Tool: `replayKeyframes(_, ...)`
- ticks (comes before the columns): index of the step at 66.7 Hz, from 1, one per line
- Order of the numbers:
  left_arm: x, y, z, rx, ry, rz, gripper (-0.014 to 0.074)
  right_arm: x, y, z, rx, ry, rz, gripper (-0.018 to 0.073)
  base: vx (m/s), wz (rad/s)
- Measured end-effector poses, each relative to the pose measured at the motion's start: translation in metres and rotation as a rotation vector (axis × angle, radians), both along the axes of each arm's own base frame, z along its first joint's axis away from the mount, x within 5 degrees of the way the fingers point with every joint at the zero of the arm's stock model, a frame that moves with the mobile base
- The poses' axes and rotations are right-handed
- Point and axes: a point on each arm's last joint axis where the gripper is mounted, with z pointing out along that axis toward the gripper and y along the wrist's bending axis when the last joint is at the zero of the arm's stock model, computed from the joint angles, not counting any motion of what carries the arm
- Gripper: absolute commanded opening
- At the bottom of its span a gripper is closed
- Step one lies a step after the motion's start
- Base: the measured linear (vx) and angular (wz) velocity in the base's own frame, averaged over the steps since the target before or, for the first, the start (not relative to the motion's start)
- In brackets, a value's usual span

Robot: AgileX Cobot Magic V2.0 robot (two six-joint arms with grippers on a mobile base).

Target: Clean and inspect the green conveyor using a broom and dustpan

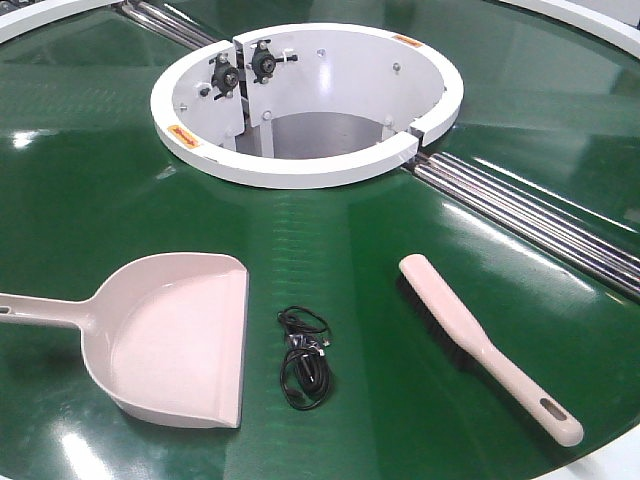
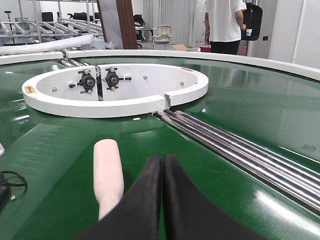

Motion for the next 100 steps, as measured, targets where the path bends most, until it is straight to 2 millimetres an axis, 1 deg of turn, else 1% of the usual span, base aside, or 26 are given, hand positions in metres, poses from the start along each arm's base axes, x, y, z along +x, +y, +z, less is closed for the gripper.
replayKeyframes(68,0.000,0.000,0.001,-0.001,-0.012,-0.001,-0.0006,0.000,0.000,0.000,0.000,0.000,0.000,-0.0010,0.00,0.00)
replayKeyframes(71,0.000,0.000,0.005,-0.004,-0.055,-0.003,-0.0006,0.000,0.000,0.000,0.000,0.000,0.000,-0.0010,0.00,0.00)
replayKeyframes(78,-0.002,-0.001,0.022,-0.080,-0.242,-0.015,-0.0006,0.000,0.000,0.000,0.000,0.000,0.000,-0.0010,0.00,0.00)
replayKeyframes(83,-0.004,0.000,0.033,-0.156,-0.294,-0.016,-0.0006,0.000,0.000,0.000,0.000,0.000,0.000,-0.0010,0.00,0.00)
replayKeyframes(86,-0.007,0.001,0.047,-0.186,-0.312,-0.018,-0.0006,0.000,0.000,0.000,0.000,0.000,0.000,-0.0010,0.00,0.00)
replayKeyframes(90,-0.008,0.001,0.064,-0.192,-0.290,-0.019,-0.0006,0.000,0.000,0.000,0.000,0.000,0.000,-0.0010,0.00,0.00)
replayKeyframes(93,-0.006,0.000,0.077,-0.182,-0.242,-0.020,-0.0006,0.000,0.000,0.000,0.000,0.000,0.000,-0.0010,0.00,0.00)
replayKeyframes(100,0.005,-0.002,0.100,-0.155,-0.077,-0.022,-0.0006,0.000,0.000,0.000,0.000,0.000,0.000,-0.0010,0.00,0.00)
